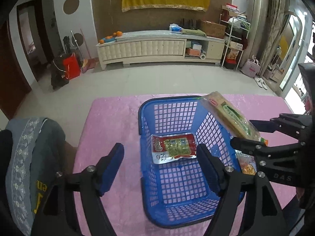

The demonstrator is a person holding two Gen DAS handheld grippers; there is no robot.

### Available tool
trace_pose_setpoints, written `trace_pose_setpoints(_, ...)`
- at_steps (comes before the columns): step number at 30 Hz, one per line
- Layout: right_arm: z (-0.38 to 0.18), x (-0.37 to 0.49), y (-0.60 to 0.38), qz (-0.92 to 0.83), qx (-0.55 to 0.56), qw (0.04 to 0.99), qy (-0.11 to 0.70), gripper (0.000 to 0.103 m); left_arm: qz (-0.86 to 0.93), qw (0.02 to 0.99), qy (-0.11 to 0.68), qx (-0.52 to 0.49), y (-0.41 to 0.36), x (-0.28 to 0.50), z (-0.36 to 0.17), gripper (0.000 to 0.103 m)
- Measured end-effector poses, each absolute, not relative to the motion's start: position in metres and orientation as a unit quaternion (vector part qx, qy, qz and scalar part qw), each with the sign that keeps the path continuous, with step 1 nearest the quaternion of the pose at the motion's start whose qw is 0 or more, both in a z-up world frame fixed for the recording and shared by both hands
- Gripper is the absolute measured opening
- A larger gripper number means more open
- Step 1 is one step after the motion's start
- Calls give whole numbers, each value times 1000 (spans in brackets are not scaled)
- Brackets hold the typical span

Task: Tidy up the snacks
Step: 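Lower the cracker pack into the basket and open the right gripper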

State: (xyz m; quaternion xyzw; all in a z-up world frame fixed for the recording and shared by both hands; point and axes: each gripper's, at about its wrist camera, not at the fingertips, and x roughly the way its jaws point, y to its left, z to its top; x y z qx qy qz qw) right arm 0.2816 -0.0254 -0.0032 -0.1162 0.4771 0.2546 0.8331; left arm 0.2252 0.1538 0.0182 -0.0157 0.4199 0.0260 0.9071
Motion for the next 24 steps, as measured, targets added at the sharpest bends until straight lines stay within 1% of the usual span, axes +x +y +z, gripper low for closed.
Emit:
trace_pose_setpoints(10, -36, 297, 18, 280, -177, 804, 494, 57, 31, 894, 443, -50, 182, 237, -8, 74)
trace_pose_setpoints(17, -69, 320, 39, 279, -215, 789, 504, 57, 33, 887, 458, -51, 189, 254, -32, 74)
trace_pose_setpoints(24, -85, 338, 53, 295, -241, 777, 501, 57, 34, 880, 472, -52, 195, 268, -52, 74)
